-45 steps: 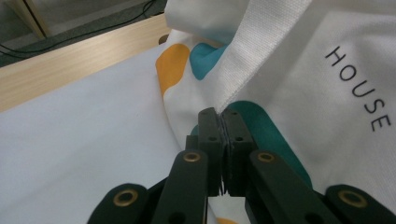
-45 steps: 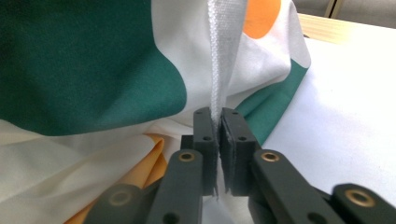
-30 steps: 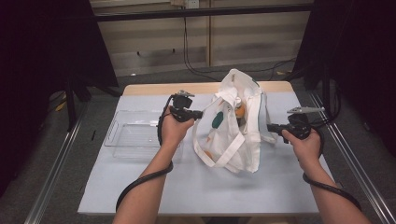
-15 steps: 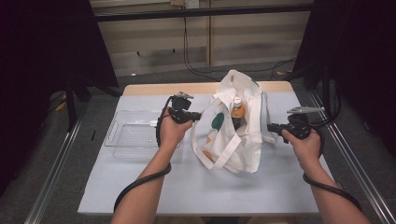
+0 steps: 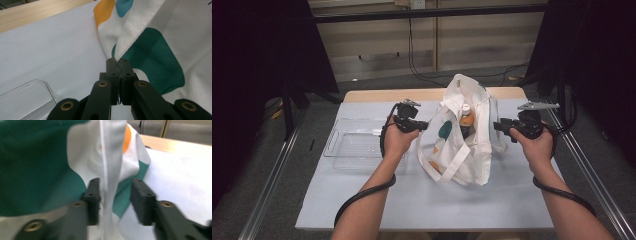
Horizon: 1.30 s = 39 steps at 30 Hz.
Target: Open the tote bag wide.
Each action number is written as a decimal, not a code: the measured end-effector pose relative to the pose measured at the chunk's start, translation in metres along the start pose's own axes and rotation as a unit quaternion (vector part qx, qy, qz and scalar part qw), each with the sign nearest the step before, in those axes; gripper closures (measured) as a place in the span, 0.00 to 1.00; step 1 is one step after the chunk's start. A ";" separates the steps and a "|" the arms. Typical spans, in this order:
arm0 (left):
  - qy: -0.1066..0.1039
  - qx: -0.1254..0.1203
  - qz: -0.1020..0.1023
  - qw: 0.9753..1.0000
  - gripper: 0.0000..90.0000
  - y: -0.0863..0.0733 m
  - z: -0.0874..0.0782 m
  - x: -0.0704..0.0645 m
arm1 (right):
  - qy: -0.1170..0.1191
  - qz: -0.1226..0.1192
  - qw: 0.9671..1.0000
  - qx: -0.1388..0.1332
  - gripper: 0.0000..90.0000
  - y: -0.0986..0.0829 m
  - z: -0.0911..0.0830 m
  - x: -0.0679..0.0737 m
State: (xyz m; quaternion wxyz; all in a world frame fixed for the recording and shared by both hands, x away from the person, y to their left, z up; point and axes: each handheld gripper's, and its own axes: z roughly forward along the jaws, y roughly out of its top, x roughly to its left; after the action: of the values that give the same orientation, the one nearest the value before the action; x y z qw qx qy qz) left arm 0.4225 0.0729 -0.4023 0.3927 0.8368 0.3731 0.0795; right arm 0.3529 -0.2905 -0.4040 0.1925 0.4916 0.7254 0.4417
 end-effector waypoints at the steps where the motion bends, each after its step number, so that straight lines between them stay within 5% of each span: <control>1: 0.002 0.001 0.000 1.000 0.98 0.000 0.000 0.000 | 0.004 -0.005 1.000 -0.001 0.83 0.002 0.001 0.001; 5: -0.004 -0.012 -0.004 1.000 0.98 0.000 0.001 -0.003 | 0.010 -0.012 1.000 0.000 0.96 0.003 0.003 0.004; 8: -0.006 -0.009 0.007 1.000 0.95 0.001 0.000 -0.002 | 0.017 -0.012 1.000 0.002 0.97 0.004 0.004 0.005; 14: -0.016 -0.039 -0.003 0.999 0.76 0.008 -0.001 -0.006 | 0.019 -0.014 1.000 0.003 0.98 0.006 0.004 0.007; 22: -0.011 -0.055 0.022 0.998 0.66 0.025 -0.001 -0.016 | 0.021 -0.018 1.000 0.004 0.98 0.009 0.005 0.008; 26: -0.014 -0.069 0.038 0.997 0.68 0.031 -0.001 -0.021 | 0.023 -0.016 1.000 0.005 0.98 0.009 0.005 0.009; 33: -0.017 -0.071 0.020 0.997 0.96 0.033 -0.002 -0.021 | 0.025 -0.012 1.000 0.006 0.98 0.008 0.007 0.010; 39: -0.002 -0.059 0.008 0.998 0.98 0.027 -0.007 -0.011 | 0.021 -0.006 1.000 0.010 0.98 0.002 0.005 0.005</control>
State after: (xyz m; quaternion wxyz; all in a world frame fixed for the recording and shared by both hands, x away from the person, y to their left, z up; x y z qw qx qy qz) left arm 0.4268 0.0584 -0.3758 0.4414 0.8155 0.3602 0.1025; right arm 0.3553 -0.2831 -0.4046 0.1752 0.4801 0.7364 0.4433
